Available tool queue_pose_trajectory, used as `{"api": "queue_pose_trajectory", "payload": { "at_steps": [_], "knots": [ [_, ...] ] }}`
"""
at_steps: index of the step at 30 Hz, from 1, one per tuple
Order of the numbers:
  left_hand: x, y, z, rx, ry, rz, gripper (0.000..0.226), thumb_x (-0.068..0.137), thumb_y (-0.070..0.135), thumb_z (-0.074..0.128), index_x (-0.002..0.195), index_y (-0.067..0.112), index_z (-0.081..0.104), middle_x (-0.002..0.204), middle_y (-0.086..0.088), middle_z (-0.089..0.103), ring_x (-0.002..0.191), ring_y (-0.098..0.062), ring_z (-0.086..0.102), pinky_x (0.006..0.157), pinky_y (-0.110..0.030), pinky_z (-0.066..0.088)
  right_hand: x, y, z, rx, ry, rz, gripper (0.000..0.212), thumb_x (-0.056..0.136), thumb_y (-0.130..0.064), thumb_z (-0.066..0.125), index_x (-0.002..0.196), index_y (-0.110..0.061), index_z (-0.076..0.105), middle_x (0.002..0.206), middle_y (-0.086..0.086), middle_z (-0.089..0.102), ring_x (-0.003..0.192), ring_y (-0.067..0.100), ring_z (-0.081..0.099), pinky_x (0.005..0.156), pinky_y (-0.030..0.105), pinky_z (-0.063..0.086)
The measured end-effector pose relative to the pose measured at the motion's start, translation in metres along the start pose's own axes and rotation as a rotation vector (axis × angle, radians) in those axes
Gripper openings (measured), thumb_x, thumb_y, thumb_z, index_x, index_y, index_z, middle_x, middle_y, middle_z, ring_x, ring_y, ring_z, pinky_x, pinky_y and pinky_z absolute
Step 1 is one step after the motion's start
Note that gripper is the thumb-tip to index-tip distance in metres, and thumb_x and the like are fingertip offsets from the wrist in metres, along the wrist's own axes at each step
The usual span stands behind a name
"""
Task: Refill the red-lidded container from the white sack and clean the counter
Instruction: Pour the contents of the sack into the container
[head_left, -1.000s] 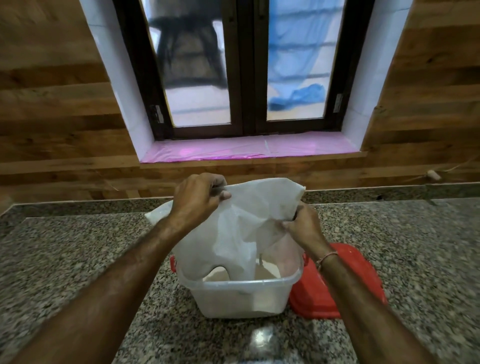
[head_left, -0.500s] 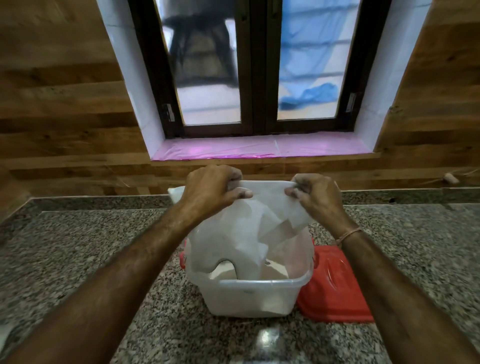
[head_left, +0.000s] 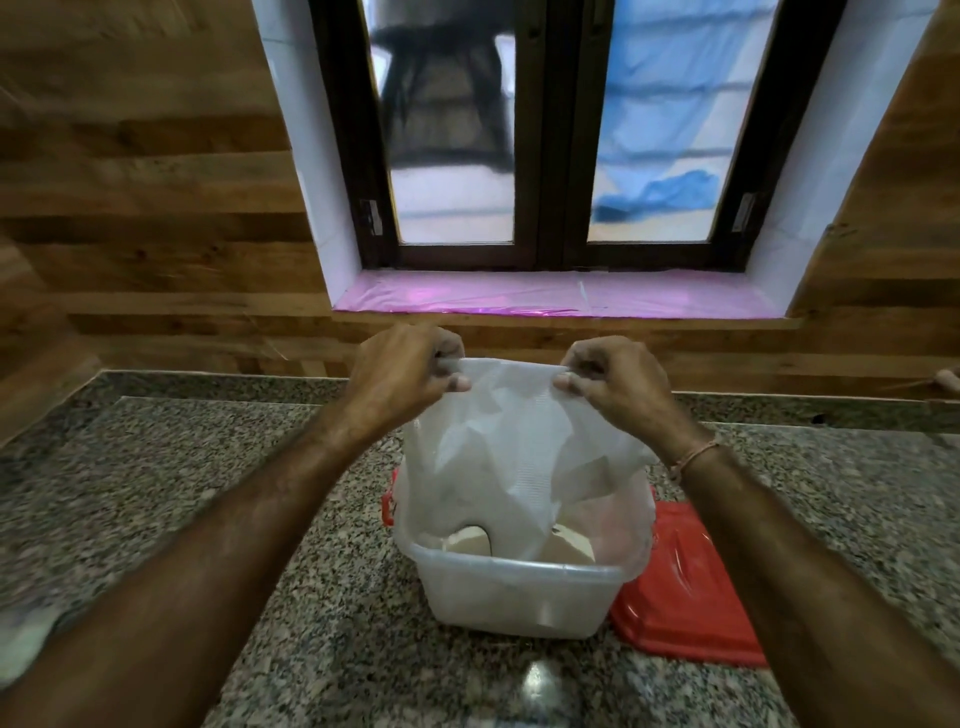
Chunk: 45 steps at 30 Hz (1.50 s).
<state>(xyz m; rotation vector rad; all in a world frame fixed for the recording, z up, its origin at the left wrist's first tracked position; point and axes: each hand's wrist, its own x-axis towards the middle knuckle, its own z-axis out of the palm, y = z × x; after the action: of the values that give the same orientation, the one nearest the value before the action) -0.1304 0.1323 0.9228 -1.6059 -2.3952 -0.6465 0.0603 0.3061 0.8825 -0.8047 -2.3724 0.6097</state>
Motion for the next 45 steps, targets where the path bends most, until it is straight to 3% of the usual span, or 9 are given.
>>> {"api": "queue_pose_trajectory", "payload": {
  "at_steps": [5, 8, 12, 18, 23, 32, 36, 40, 45],
  "knots": [
    [0.0, 0.02, 0.012, -0.136, 0.156, 0.05, 0.016, 0.08, 0.034, 0.084, 0.09, 0.025, 0.074, 0.084, 0.012, 0.072, 0.078, -0.004, 0.061, 0.071, -0.028, 0.054, 0.003, -0.035, 0.012, 0.021, -0.063, -0.108, 0.016, 0.085, -0.041, 0.08, 0.086, -0.027, 0.072, 0.084, -0.012, 0.068, 0.078, 0.002, 0.06, 0.063, 0.025, 0.041],
    [-0.005, 0.004, 0.022, -0.405, 0.248, -0.081, 0.037, 0.082, 0.034, 0.082, 0.114, 0.023, 0.065, 0.105, 0.007, 0.07, 0.087, -0.008, 0.065, 0.071, -0.021, 0.053, 0.009, -0.031, 0.007, 0.025, 0.032, -0.045, 0.02, 0.083, -0.037, 0.082, 0.074, -0.024, 0.069, 0.072, -0.012, 0.065, 0.074, 0.005, 0.059, 0.066, 0.029, 0.045],
    [-0.049, -0.014, 0.065, -0.745, -0.017, -0.277, 0.045, 0.094, 0.041, 0.069, 0.132, 0.025, 0.049, 0.121, 0.004, 0.067, 0.103, -0.011, 0.069, 0.081, -0.036, 0.062, 0.01, -0.024, 0.0, 0.067, 0.103, 0.01, 0.036, 0.081, -0.033, 0.083, 0.061, -0.025, 0.055, 0.063, -0.013, 0.057, 0.068, 0.003, 0.053, 0.066, 0.032, 0.044],
    [-0.075, -0.019, 0.098, -0.622, 0.014, -0.342, 0.036, 0.098, 0.014, 0.064, 0.129, 0.019, 0.047, 0.104, 0.012, 0.067, 0.099, -0.015, 0.07, 0.071, -0.018, 0.052, 0.013, -0.027, 0.001, 0.06, 0.138, 0.029, 0.024, 0.082, -0.035, 0.083, 0.076, -0.018, 0.067, 0.075, -0.008, 0.068, 0.079, 0.014, 0.064, 0.073, 0.037, 0.053],
    [-0.079, -0.016, 0.1, -0.653, -0.066, -0.335, 0.072, 0.092, 0.02, 0.074, 0.143, 0.024, 0.023, 0.133, 0.003, 0.055, 0.112, -0.018, 0.063, 0.095, -0.038, 0.055, 0.009, -0.027, 0.001, 0.045, 0.196, 0.03, 0.021, 0.084, -0.032, 0.081, 0.077, -0.018, 0.067, 0.076, -0.01, 0.069, 0.081, 0.014, 0.065, 0.073, 0.038, 0.056],
    [-0.077, -0.022, 0.096, -0.411, -0.076, -0.333, 0.059, 0.082, 0.02, 0.083, 0.133, 0.018, 0.054, 0.117, 0.001, 0.07, 0.101, -0.018, 0.067, 0.082, -0.03, 0.054, 0.008, -0.021, -0.005, 0.046, 0.259, 0.073, 0.015, 0.086, -0.026, 0.08, 0.081, -0.017, 0.068, 0.071, -0.017, 0.063, 0.071, -0.007, 0.054, 0.07, 0.026, 0.04],
    [-0.076, -0.017, 0.088, -0.98, -0.13, -0.392, 0.072, 0.093, 0.03, 0.073, 0.147, 0.028, 0.025, 0.136, 0.002, 0.055, 0.111, -0.009, 0.063, 0.084, -0.027, 0.056, 0.005, -0.02, -0.007, -0.007, 0.26, 0.036, 0.013, 0.088, -0.022, 0.078, 0.082, -0.019, 0.067, 0.069, -0.022, 0.058, 0.072, -0.007, 0.055, 0.071, 0.026, 0.041],
    [-0.065, -0.009, 0.089, -1.232, -0.124, -0.437, 0.08, 0.086, 0.068, 0.063, 0.144, 0.052, 0.01, 0.151, 0.001, 0.044, 0.13, -0.022, 0.056, 0.108, -0.05, 0.049, 0.001, -0.029, 0.0, -0.058, 0.264, -0.044, 0.011, 0.086, -0.022, 0.078, 0.081, -0.02, 0.068, 0.069, -0.017, 0.06, 0.079, 0.013, 0.064, 0.07, 0.034, 0.051],
    [-0.063, 0.013, 0.099, -1.332, -0.103, -0.481, 0.075, 0.084, 0.04, 0.081, 0.136, 0.033, 0.028, 0.143, -0.002, 0.048, 0.127, -0.021, 0.057, 0.087, -0.034, 0.06, -0.004, -0.038, 0.013, -0.085, 0.2, -0.144, 0.01, 0.085, -0.025, 0.08, 0.081, -0.021, 0.071, 0.076, -0.015, 0.061, 0.075, 0.008, 0.057, 0.065, 0.026, 0.046]
  ]
}}
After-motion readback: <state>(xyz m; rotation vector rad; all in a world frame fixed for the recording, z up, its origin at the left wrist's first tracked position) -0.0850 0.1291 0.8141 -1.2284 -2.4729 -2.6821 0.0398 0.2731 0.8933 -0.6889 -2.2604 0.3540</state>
